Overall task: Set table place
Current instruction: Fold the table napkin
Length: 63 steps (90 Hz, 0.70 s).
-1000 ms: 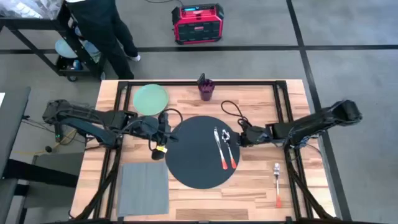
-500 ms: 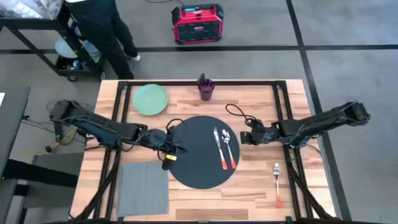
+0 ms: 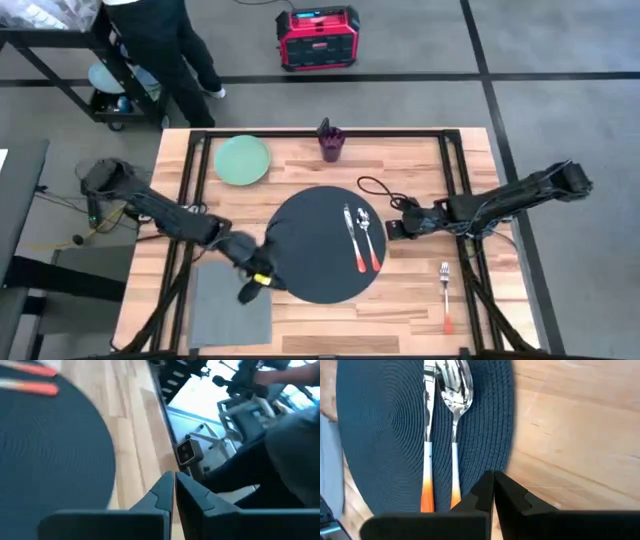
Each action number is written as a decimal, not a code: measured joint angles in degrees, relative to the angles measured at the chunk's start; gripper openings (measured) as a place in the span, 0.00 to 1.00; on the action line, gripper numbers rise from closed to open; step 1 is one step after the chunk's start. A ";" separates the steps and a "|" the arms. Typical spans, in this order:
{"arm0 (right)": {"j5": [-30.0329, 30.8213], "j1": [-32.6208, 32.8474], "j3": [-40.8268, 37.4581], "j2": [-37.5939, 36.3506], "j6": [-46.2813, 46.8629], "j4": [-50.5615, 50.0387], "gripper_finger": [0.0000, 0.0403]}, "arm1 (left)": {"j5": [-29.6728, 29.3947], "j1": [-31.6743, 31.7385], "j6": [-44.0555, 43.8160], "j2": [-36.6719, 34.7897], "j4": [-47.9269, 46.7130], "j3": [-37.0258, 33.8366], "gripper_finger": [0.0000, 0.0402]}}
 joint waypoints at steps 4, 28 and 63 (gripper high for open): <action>-0.05 0.00 0.00 -0.41 -1.61 0.31 0.00 | -3.80 -2.45 -3.20 -0.39 -4.29 0.00 0.00; -4.62 -1.71 0.00 -0.71 -5.96 -0.07 0.09 | -10.35 -9.46 -9.67 3.24 -12.94 0.01 0.00; -7.63 -2.51 0.00 -0.71 -8.54 -0.13 0.22 | 0.86 -3.53 -20.76 20.20 -13.55 8.56 0.00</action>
